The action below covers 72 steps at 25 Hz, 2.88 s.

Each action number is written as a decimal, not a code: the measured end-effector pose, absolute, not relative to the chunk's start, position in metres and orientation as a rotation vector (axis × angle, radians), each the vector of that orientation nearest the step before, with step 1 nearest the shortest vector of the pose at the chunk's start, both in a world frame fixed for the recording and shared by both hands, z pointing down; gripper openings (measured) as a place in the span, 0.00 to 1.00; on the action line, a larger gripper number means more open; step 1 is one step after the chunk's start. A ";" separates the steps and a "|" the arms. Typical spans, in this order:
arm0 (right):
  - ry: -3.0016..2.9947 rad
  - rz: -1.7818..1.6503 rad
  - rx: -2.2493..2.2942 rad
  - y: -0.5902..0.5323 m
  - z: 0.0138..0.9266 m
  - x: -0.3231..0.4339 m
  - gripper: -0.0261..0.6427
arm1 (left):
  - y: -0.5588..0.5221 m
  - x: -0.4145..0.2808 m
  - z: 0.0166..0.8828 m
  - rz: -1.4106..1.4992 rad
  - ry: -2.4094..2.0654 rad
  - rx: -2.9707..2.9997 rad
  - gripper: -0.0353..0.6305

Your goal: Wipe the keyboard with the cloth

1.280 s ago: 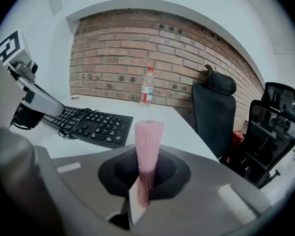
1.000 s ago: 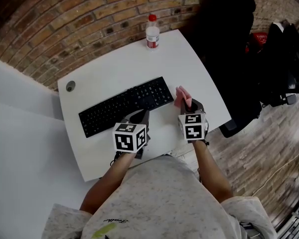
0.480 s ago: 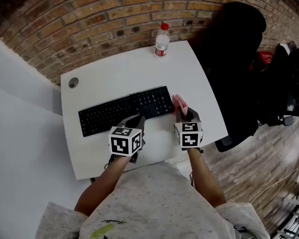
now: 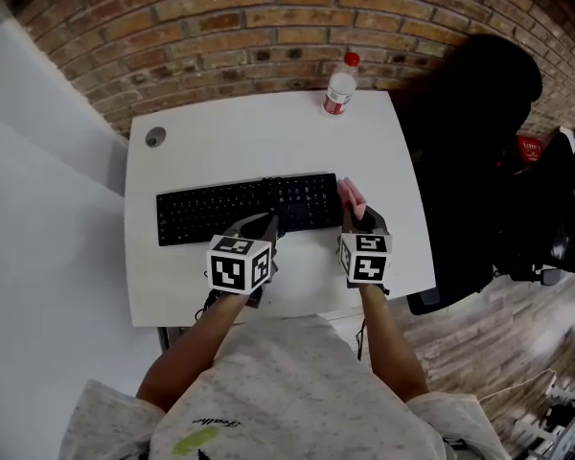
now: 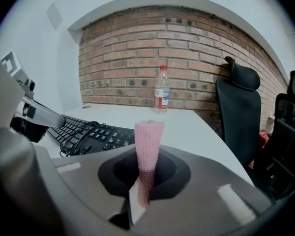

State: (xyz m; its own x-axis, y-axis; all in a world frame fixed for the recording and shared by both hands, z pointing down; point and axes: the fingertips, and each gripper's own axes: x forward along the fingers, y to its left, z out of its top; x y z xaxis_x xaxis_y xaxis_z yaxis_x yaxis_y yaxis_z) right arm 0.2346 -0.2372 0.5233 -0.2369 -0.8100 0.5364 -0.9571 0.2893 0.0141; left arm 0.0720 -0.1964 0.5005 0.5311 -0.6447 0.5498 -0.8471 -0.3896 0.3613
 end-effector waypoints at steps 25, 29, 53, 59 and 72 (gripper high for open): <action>-2.215 0.363 1.411 -0.301 0.529 0.226 0.08 | -0.219 0.041 0.508 0.323 -1.422 2.013 0.04; -2.230 0.357 1.389 -0.311 0.530 0.225 0.08 | -0.223 0.038 0.509 0.315 -1.451 1.996 0.04; -2.242 -0.093 0.793 -0.330 0.519 0.182 0.08 | -0.223 0.012 0.506 0.273 -1.531 1.948 0.04; -2.232 -0.068 0.748 -0.318 0.523 0.162 0.08 | -0.220 -0.007 0.505 0.248 -1.521 1.953 0.04; -2.232 -0.051 0.711 -0.307 0.523 0.106 0.08 | -0.207 -0.058 0.505 0.195 -1.535 1.933 0.04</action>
State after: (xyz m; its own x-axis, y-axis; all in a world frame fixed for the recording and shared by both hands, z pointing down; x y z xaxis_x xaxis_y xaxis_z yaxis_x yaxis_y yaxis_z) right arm 0.1059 -0.3072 0.5232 -0.5417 -0.5063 0.6710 -0.4752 0.8429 0.2523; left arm -0.0577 -0.2071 0.5052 0.3023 -0.8160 0.4927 -0.9132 -0.0998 0.3951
